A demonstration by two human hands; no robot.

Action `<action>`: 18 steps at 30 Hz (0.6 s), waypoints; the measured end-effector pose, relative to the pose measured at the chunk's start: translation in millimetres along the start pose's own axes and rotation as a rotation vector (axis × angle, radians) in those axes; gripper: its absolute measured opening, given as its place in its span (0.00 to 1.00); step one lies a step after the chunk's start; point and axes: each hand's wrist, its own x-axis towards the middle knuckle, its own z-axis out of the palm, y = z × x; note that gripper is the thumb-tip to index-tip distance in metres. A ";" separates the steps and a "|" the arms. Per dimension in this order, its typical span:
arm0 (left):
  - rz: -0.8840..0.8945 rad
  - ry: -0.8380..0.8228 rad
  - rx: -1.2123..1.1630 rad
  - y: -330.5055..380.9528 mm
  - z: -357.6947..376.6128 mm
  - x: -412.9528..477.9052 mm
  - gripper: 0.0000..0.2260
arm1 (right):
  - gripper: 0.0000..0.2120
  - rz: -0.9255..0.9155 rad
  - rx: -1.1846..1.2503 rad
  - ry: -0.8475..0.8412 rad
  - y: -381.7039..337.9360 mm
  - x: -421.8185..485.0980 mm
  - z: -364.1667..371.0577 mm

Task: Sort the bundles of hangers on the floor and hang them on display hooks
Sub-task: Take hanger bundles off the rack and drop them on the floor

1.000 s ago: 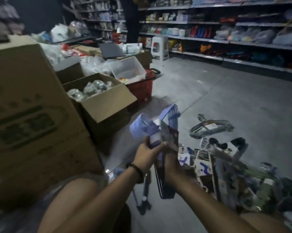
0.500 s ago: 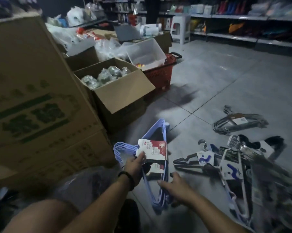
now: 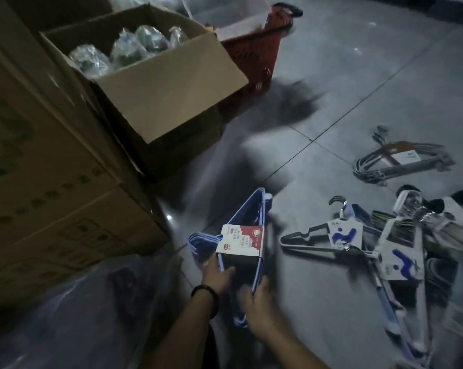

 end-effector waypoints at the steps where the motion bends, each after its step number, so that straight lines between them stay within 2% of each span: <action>1: 0.038 0.002 0.053 -4.8 3.0 0.2 0.30 | 0.14 0.021 -0.090 0.012 4.9 5.3 7.7; 3: 0.038 0.022 0.093 -21.3 11.8 1.1 0.33 | 0.15 0.068 -0.242 0.040 10.6 13.7 16.8; 7: -0.103 0.084 0.204 -49.8 30.3 2.7 0.32 | 0.16 0.092 -0.161 0.054 14.5 26.0 20.6; 11: -0.186 0.129 0.222 -43.6 36.4 -0.3 0.25 | 0.15 0.080 -0.116 -0.107 14.1 35.8 -0.5; 13: -0.196 0.140 0.237 -41.9 34.1 1.1 0.23 | 0.15 0.037 -0.181 -0.216 13.9 34.3 -19.4; 15: -0.219 0.139 0.253 -32.1 34.3 -8.0 0.22 | 0.16 0.000 -0.279 -0.256 13.8 25.4 -43.2; 18: -0.251 0.221 0.313 -10.1 45.2 -37.7 0.29 | 0.19 -0.032 -0.398 -0.236 10.3 0.6 -91.6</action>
